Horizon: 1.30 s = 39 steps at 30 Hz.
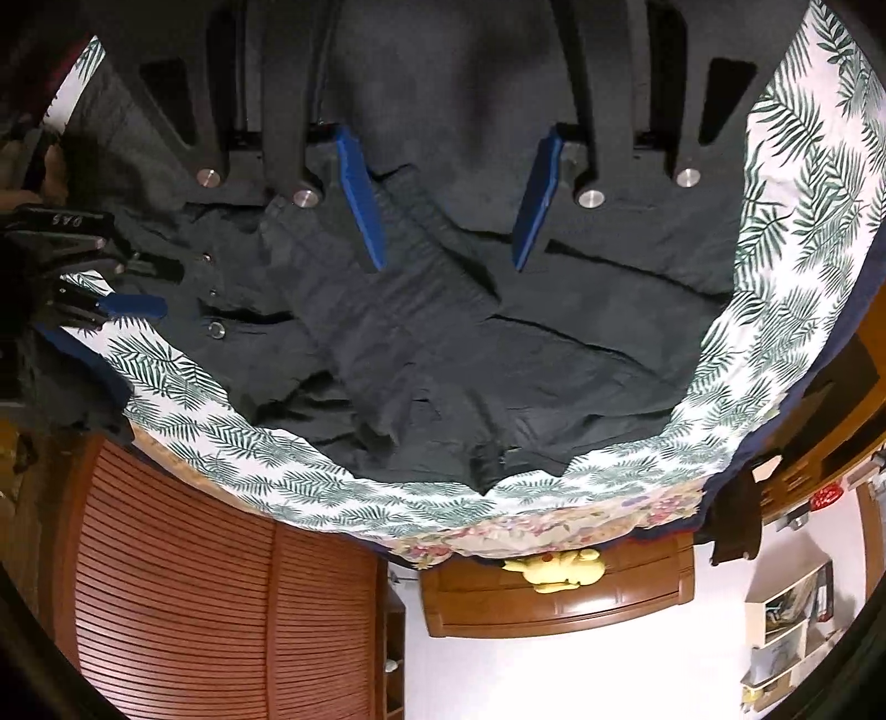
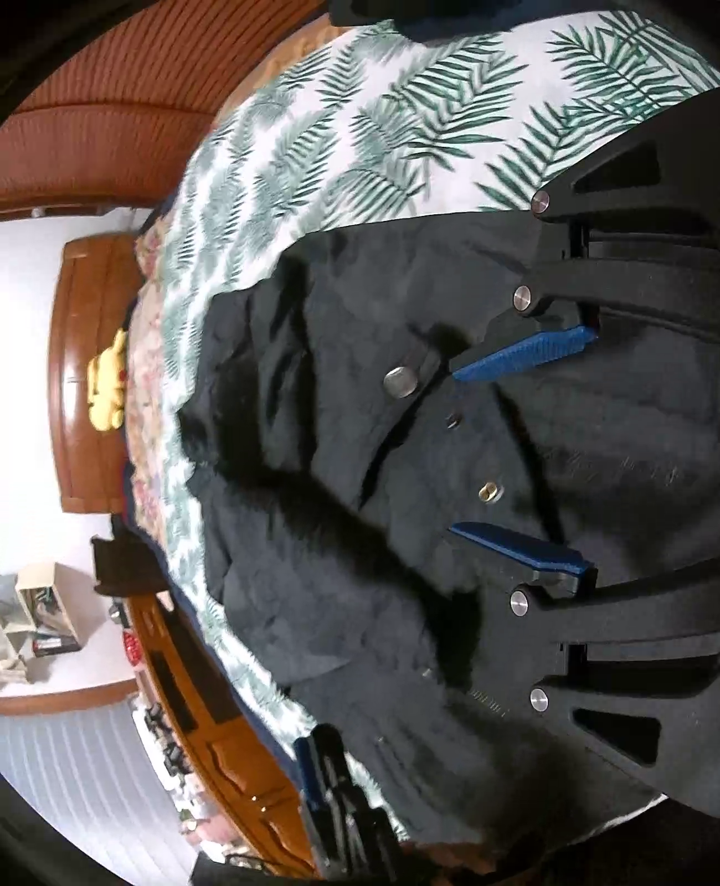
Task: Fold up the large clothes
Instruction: 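Grasp the opposite jacket side edge with the left gripper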
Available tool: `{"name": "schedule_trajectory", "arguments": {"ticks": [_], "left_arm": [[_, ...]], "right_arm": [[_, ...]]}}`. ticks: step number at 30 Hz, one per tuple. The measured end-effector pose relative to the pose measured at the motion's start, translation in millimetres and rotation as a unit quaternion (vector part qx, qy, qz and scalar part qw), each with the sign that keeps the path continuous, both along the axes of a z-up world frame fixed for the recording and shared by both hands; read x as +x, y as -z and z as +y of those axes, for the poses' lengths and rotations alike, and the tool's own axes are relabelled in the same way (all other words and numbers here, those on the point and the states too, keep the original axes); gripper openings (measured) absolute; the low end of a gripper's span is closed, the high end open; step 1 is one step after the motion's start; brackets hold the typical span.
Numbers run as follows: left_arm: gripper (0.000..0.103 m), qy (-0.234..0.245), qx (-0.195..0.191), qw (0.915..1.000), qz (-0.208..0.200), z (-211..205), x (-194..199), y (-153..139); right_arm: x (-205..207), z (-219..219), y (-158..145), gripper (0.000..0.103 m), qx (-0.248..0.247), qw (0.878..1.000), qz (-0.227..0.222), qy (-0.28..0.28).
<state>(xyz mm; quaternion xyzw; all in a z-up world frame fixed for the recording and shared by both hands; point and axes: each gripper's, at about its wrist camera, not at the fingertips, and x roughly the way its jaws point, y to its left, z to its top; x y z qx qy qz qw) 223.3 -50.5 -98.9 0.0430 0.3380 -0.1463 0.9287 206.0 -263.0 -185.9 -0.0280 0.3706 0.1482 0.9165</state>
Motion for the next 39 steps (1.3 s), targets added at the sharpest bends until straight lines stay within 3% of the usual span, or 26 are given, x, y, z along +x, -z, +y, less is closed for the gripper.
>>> {"name": "schedule_trajectory", "arguments": {"ticks": [7, 13, 17, 21, 28, 32, 35, 37, 39], "left_arm": [[0.047, 0.010, 0.026, 0.9995, 0.014, -17.0, 21.0, 3.0], [0.048, -0.006, 0.062, 0.9970, 0.046, -24.8, 64.1, 19.0], [0.048, -0.012, 0.046, 0.9955, 0.082, -21.7, 94.0, 30.2], [0.049, -0.010, 0.067, 0.9928, 0.099, -27.3, 112.1, 43.5], [0.049, -0.001, 0.075, 0.9906, 0.115, -32.3, 120.1, 58.7], [0.048, 0.004, 0.053, 0.9900, 0.131, -25.5, 121.0, 58.5], [0.033, 0.015, 0.037, 0.9887, 0.144, -20.6, 120.8, 58.8], [0.007, 0.026, 0.037, 0.9873, 0.152, -20.5, 118.1, 58.5], [0.001, 0.036, 0.044, 0.9864, 0.154, -21.1, 112.4, 55.6]], "right_arm": [[-5.3, 5.6, 2.4, 0.054, -0.003, 1.000, 0.001, -0.015], [-6.2, 12.8, 1.7, 0.054, -0.013, 1.000, -0.002, -0.021], [-5.5, 12.9, 2.6, 0.054, -0.010, 1.000, 0.000, -0.021], [-1.4, 14.7, 2.6, 0.054, -0.007, 1.000, 0.006, -0.023], [5.3, 18.1, 5.2, 0.054, -0.009, 1.000, 0.013, -0.026], [5.5, 20.6, 6.7, 0.054, -0.016, 0.999, 0.013, -0.027], [4.3, 19.6, 6.4, 0.054, -0.015, 1.000, 0.011, -0.025], [4.4, 18.5, 6.1, 0.054, -0.014, 1.000, 0.012, -0.023], [3.5, 17.8, 5.7, 0.054, -0.012, 1.000, 0.012, -0.020]]}}
